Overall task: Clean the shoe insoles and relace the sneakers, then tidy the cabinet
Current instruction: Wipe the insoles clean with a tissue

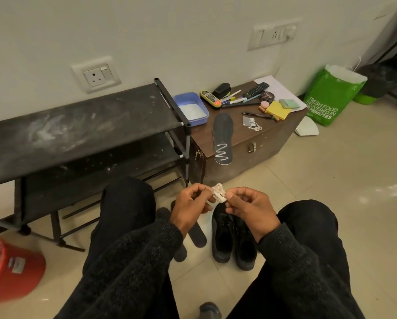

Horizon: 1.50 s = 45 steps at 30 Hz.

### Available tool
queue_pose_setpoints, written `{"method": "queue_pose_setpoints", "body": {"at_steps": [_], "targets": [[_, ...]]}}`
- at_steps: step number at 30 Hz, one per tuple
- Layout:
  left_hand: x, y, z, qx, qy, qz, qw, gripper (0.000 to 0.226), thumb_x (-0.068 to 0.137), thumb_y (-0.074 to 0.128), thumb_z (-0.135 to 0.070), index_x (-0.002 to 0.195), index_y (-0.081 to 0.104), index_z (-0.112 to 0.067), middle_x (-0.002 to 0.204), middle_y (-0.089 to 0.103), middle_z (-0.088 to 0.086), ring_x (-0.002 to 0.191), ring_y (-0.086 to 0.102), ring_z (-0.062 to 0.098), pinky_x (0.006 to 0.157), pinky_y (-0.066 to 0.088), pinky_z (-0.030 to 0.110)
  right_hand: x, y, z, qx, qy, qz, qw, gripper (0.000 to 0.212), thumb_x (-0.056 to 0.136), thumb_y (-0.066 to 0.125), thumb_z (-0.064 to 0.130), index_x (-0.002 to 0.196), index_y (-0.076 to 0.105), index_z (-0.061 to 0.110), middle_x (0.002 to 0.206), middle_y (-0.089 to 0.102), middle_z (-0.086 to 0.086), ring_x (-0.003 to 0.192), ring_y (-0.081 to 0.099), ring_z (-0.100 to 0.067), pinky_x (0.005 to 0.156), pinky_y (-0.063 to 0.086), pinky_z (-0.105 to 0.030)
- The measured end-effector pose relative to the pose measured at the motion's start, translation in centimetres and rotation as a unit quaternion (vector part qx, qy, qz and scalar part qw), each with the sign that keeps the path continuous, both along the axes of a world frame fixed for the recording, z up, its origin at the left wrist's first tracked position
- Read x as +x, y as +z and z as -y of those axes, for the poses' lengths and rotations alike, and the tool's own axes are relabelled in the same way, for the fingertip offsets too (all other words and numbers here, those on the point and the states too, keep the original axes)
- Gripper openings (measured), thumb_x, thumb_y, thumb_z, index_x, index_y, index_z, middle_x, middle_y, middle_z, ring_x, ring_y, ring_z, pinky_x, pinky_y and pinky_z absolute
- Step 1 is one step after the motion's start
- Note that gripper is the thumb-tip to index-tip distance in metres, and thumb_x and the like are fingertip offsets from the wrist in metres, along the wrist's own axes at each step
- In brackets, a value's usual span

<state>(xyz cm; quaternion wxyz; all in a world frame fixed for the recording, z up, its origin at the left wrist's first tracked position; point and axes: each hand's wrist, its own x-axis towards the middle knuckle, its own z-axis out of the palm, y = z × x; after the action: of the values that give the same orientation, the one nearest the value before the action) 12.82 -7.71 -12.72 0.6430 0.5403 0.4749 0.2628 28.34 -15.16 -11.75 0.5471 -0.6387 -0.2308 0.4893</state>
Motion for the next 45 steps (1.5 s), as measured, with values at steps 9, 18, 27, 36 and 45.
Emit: {"method": "queue_pose_setpoints", "body": {"at_steps": [9,18,27,36,45], "targets": [[-0.3,-1.0,0.2,-0.031,-0.009,0.045,0.998,0.032,0.086,0.079,-0.022,0.116,0.068,-0.025,0.1,0.076,0.003,0.088,0.073,0.024,0.085,0.061,0.038,-0.5,-0.1,0.0,-0.003,0.044,0.133,0.99,0.013,0.088,0.074,0.007,0.1,0.069,0.008,0.074,0.074,-0.014,0.064,0.066,-0.02,0.065,0.059,-0.032],[0.0,-2.1,-0.2,0.058,0.039,-0.069,0.995,0.02,0.081,0.078,-0.017,0.096,0.072,-0.028,0.089,0.076,-0.007,0.084,0.071,0.011,0.08,0.061,0.034,-0.2,-0.2,0.2,-0.049,0.086,0.28,0.955,0.015,0.088,0.074,0.015,0.098,0.068,0.024,0.073,0.075,0.007,0.068,0.07,-0.009,0.067,0.053,-0.017],[-0.7,-1.2,-0.9,-0.019,0.058,-0.039,0.997,0.012,0.09,0.073,-0.029,0.101,0.075,-0.024,0.096,0.075,0.0,0.091,0.071,0.018,0.081,0.06,0.029,0.3,0.0,0.0,-0.039,0.016,0.16,0.986,0.018,0.085,0.066,-0.003,0.085,0.077,0.012,0.071,0.072,-0.011,0.059,0.06,-0.014,0.061,0.055,-0.025],[0.0,-1.0,0.0,-0.037,-0.082,0.018,0.996,0.029,0.089,0.075,-0.017,0.116,0.068,-0.021,0.095,0.077,0.006,0.089,0.074,0.021,0.083,0.059,0.033,0.2,0.2,-0.5,-0.051,-0.011,0.039,0.998,0.025,0.087,0.05,-0.007,0.083,0.074,0.003,0.057,0.054,-0.007,0.05,0.046,-0.014,0.062,0.052,-0.034],[0.0,-0.9,-0.1,-0.072,-0.04,0.016,0.996,0.016,0.095,0.068,-0.021,0.106,0.075,-0.012,0.088,0.077,0.008,0.077,0.069,0.015,0.078,0.058,0.028,0.4,-0.6,0.1,-0.032,0.068,0.234,0.969,0.031,0.073,0.087,0.037,0.098,0.069,0.029,0.09,0.068,0.003,0.072,0.069,-0.018,0.068,0.062,-0.038]]}}
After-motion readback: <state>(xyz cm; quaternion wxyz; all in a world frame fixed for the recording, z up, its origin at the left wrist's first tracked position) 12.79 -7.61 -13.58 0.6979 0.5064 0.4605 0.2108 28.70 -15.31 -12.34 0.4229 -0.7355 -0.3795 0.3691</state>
